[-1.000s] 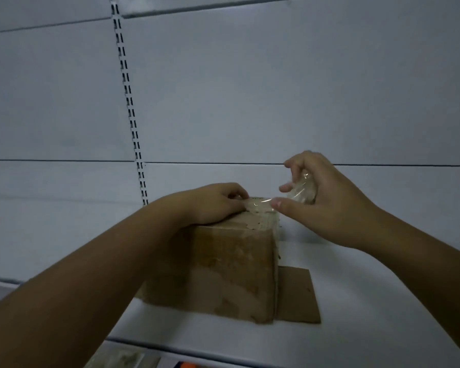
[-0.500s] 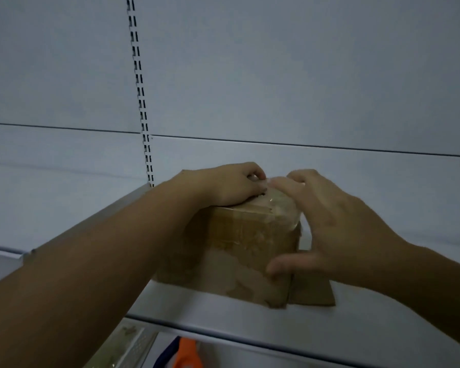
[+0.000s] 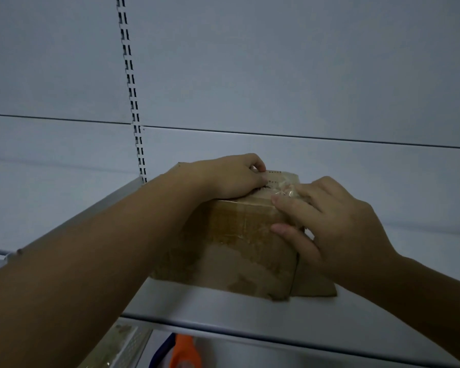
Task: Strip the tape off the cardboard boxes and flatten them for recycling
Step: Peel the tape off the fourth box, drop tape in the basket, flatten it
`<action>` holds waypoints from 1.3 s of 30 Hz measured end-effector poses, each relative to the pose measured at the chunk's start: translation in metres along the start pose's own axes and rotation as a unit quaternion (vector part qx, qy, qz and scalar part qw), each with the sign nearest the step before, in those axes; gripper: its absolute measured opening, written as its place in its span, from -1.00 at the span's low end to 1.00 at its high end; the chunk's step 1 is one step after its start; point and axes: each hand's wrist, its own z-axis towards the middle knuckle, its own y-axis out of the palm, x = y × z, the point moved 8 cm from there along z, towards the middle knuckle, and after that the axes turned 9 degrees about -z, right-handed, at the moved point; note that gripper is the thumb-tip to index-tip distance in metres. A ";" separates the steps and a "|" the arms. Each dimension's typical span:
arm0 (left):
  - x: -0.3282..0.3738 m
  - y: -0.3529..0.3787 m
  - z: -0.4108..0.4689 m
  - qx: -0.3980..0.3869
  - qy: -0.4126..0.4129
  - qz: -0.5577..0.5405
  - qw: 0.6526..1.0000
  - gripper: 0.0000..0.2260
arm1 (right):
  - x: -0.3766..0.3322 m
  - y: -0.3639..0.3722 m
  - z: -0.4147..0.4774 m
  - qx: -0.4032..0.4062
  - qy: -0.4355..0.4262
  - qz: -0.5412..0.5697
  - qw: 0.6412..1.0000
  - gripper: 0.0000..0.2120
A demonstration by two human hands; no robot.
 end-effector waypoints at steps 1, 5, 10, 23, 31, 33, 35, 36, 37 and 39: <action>0.000 0.000 0.000 0.000 0.000 0.000 1.000 -0.68 | 0.000 -0.001 0.000 0.001 -0.004 0.002 1.000 -0.67; -0.001 0.000 0.000 -0.001 0.001 0.003 1.000 -0.68 | 0.006 -0.005 -0.002 0.009 0.014 0.056 0.998 -0.71; -0.001 0.001 -0.001 -0.006 -0.001 0.009 1.000 -0.67 | 0.029 -0.006 -0.005 -0.008 0.163 0.204 0.965 -0.73; 0.009 0.004 -0.010 -0.011 0.012 0.081 0.997 -0.48 | 0.074 0.023 -0.009 -0.010 0.319 0.443 0.838 -0.59; 0.016 0.006 -0.014 -0.023 0.028 0.072 0.997 -0.57 | 0.040 0.002 -0.001 0.042 0.024 0.226 0.973 -0.81; 0.014 0.006 -0.015 -0.032 0.027 0.067 0.997 -0.58 | 0.067 0.008 -0.004 0.035 0.074 0.276 0.958 -0.82; 0.014 0.005 -0.015 -0.038 0.029 0.066 0.997 -0.59 | 0.097 0.021 -0.015 0.033 0.183 0.357 0.915 -0.89; 0.015 0.005 -0.015 -0.043 0.035 0.062 0.997 -0.60 | 0.109 0.032 -0.021 0.032 0.232 0.408 0.882 -0.90; 0.016 0.005 -0.015 -0.051 0.043 0.057 0.996 -0.60 | 0.118 0.044 -0.027 0.036 0.275 0.458 0.844 -0.89; 0.021 0.008 -0.015 -0.068 0.058 0.051 0.995 -0.59 | 0.133 0.070 -0.039 0.059 0.360 0.519 0.773 -0.87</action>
